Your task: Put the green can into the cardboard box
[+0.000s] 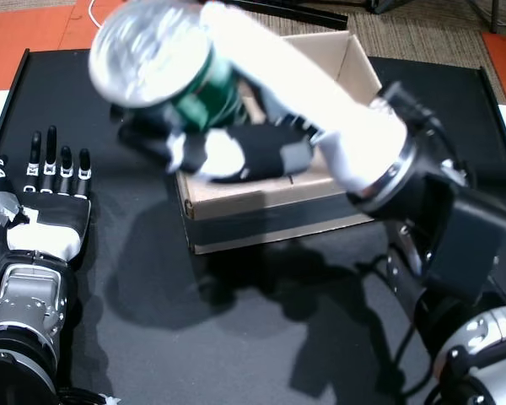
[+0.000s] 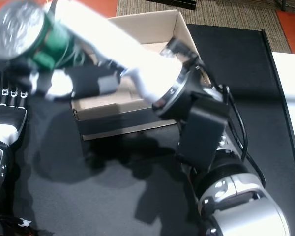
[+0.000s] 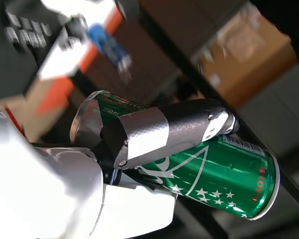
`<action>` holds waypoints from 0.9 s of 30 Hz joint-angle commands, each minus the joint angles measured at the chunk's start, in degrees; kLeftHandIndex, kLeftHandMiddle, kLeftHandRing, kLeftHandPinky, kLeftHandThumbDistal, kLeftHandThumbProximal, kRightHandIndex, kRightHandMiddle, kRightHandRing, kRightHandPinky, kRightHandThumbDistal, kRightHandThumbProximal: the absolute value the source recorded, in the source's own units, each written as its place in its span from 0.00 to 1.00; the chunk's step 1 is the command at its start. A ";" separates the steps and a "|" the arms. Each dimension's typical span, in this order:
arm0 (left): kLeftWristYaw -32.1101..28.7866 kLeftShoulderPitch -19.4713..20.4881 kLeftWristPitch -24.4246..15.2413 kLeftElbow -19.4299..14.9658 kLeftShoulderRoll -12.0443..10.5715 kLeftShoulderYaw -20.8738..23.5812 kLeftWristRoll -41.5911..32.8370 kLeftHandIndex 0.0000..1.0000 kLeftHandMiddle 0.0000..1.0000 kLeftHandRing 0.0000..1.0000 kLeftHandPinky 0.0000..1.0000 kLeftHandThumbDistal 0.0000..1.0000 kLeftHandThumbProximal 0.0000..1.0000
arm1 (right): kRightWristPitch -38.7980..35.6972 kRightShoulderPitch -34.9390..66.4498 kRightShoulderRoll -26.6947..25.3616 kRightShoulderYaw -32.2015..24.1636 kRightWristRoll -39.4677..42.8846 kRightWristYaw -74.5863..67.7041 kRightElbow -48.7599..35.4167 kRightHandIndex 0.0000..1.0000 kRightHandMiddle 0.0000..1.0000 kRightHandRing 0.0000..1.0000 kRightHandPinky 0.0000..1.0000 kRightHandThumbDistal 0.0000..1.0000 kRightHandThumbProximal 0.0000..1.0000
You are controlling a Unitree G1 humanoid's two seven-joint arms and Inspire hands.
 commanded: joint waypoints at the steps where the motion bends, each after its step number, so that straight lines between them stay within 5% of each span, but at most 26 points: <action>1: 1.09 1.34 0.28 0.68 -0.20 -0.09 0.56 0.31 0.26 0.47 0.74 0.60 0.85 | -1.94 -2.99 0.38 -0.94 0.91 -2.43 -1.65 0.00 0.00 0.05 0.14 0.09 0.66; 6: 1.24 1.29 0.30 0.70 -0.23 -0.15 0.63 0.34 0.28 0.48 0.77 0.64 0.86 | -3.20 -6.85 -0.48 -1.60 -1.40 -6.63 -3.13 0.00 0.00 0.00 0.09 0.01 0.61; 8: 1.09 1.27 0.60 0.71 -0.20 -0.06 0.50 0.34 0.29 0.49 0.78 0.66 0.86 | -4.16 -9.16 -1.15 -2.27 -3.50 -8.88 -3.08 0.00 0.00 0.00 0.10 0.20 0.55; 10: 0.86 1.27 0.84 0.72 -0.22 0.13 0.29 0.37 0.29 0.50 0.78 0.68 0.85 | -3.34 -11.21 -2.13 -2.61 -5.85 -11.29 -2.67 0.00 0.00 0.00 0.11 0.29 0.58; 13: 0.83 1.25 0.77 0.72 -0.31 0.20 0.28 0.38 0.27 0.48 0.73 0.72 0.84 | -1.64 -15.01 -4.41 -3.65 -12.73 -18.70 -1.12 0.00 0.00 0.00 0.12 0.24 0.54; 15: 1.10 1.17 0.66 0.73 -0.35 0.08 0.46 0.40 0.28 0.47 0.72 0.77 0.87 | 1.73 -18.06 -6.59 -3.33 -19.85 -27.46 -0.01 0.00 0.00 0.00 0.14 0.28 0.60; 19: 1.84 0.99 0.05 0.74 -0.57 0.18 0.43 0.39 0.26 0.45 0.67 0.78 0.85 | 14.56 -25.24 -11.15 2.12 -30.45 -41.54 5.41 0.00 0.00 0.06 0.22 0.16 0.41; 23: 1.35 1.18 0.36 0.74 -0.60 0.32 0.26 0.40 0.26 0.45 0.66 0.82 0.85 | 26.52 -28.66 -12.48 6.25 -33.74 -45.07 9.96 0.00 0.00 0.05 0.19 0.09 0.44; 27: 1.70 1.17 -0.02 0.71 -0.82 -0.09 0.69 0.41 0.27 0.45 0.70 0.81 0.90 | 34.23 -29.68 -12.77 9.04 -34.60 -44.42 11.74 0.00 0.01 0.06 0.22 0.04 0.35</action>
